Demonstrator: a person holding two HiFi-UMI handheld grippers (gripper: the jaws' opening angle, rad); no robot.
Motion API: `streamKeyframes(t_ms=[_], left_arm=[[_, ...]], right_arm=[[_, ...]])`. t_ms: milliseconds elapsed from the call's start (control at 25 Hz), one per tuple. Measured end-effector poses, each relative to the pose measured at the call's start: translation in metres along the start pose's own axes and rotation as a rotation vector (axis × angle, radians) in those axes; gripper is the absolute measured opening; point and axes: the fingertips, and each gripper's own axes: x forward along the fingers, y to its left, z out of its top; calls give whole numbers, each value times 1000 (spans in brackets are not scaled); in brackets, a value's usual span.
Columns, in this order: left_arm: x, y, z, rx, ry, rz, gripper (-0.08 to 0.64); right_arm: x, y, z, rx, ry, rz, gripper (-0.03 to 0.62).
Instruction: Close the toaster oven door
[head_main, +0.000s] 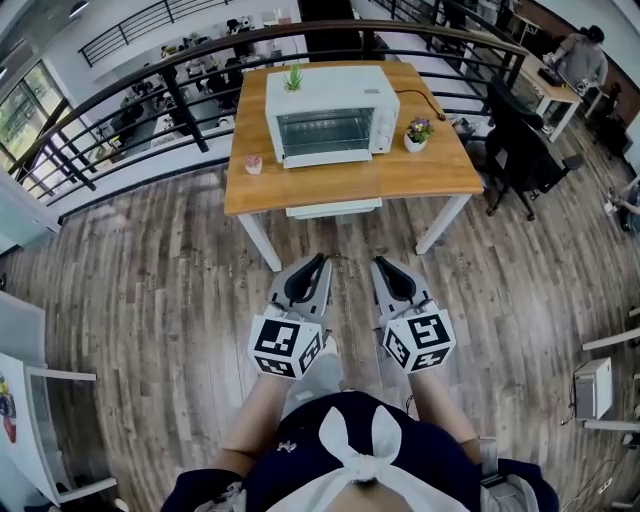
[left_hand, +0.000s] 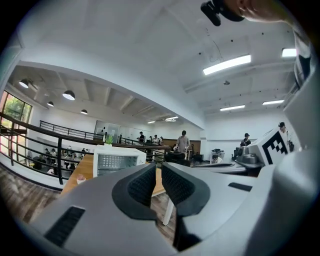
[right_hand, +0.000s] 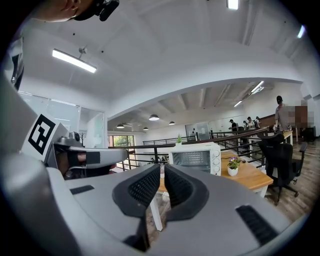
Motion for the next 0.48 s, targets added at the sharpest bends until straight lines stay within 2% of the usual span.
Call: streamKeyframes(t_ms=[160, 200, 280, 480], left_arm=[[24, 25, 11, -19, -18, -3, 34], [29, 30, 14, -32, -24, -11, 64], [39, 40, 16, -67, -35, -25, 192], [55, 75, 14, -87, -27, -5, 250]], right_arm=[[32, -10, 7, 17, 15, 15, 91], [39, -13, 8, 21, 19, 15, 103], [51, -19, 8, 33, 24, 10, 128], [79, -36, 6, 51, 36, -23, 140]])
